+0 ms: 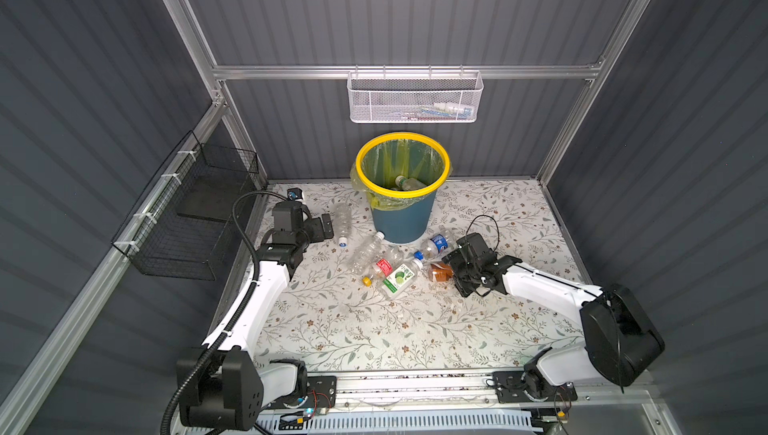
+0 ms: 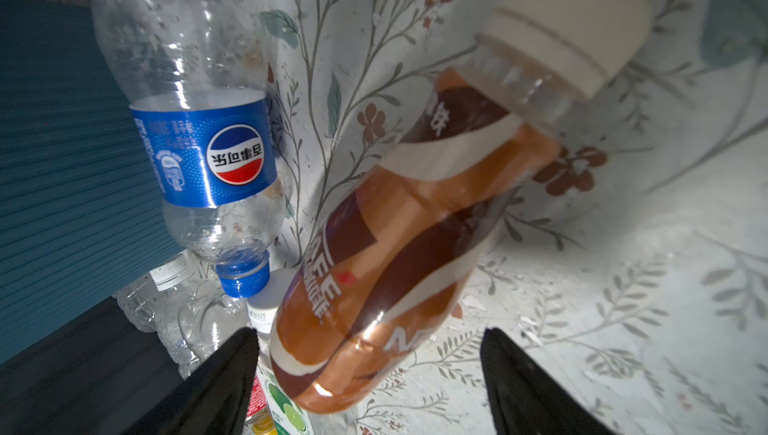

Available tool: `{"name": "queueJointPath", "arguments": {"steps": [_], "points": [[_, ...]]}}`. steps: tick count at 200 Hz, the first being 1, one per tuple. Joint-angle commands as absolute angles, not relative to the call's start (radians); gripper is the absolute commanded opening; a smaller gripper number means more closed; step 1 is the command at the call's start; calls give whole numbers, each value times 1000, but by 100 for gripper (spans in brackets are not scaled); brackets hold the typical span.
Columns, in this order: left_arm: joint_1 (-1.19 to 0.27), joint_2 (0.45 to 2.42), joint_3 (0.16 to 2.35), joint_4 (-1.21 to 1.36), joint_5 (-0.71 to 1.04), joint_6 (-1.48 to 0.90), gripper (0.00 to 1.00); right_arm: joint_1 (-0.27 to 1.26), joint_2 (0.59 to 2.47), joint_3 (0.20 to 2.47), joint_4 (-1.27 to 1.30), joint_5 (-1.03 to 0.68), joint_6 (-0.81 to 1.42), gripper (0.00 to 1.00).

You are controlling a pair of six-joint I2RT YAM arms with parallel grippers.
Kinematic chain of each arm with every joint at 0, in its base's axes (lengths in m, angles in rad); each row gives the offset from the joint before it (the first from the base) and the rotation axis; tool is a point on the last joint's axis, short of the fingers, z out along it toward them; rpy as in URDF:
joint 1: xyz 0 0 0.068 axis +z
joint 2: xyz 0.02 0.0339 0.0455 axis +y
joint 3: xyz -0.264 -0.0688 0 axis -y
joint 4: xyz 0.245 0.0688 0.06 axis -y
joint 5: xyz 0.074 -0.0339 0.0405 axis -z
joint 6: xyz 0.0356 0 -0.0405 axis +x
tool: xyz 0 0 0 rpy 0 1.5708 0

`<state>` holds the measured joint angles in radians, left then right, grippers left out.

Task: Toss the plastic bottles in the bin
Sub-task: 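Withdraw the left arm from the bin while the right gripper grasps the brown coffee bottle, then lift the brown coffee bottle with the right gripper and carry it over the bin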

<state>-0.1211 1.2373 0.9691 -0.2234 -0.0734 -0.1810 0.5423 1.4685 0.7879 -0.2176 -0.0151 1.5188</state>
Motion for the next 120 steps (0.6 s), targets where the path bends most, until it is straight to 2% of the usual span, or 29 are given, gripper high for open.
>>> {"name": "queueJointPath", "arguments": {"steps": [1,90,120], "points": [[-109,1238,964,-217,-49,-197,100,545,1509,817,-237,-33,1554,84],[-101,1247,969,-227,-42,-202,100,535,1613,810,-123,-34,1569,73],[-100,1250,971,-233,-45,-199,100,532,1593,792,-100,-19,1531,62]]}}
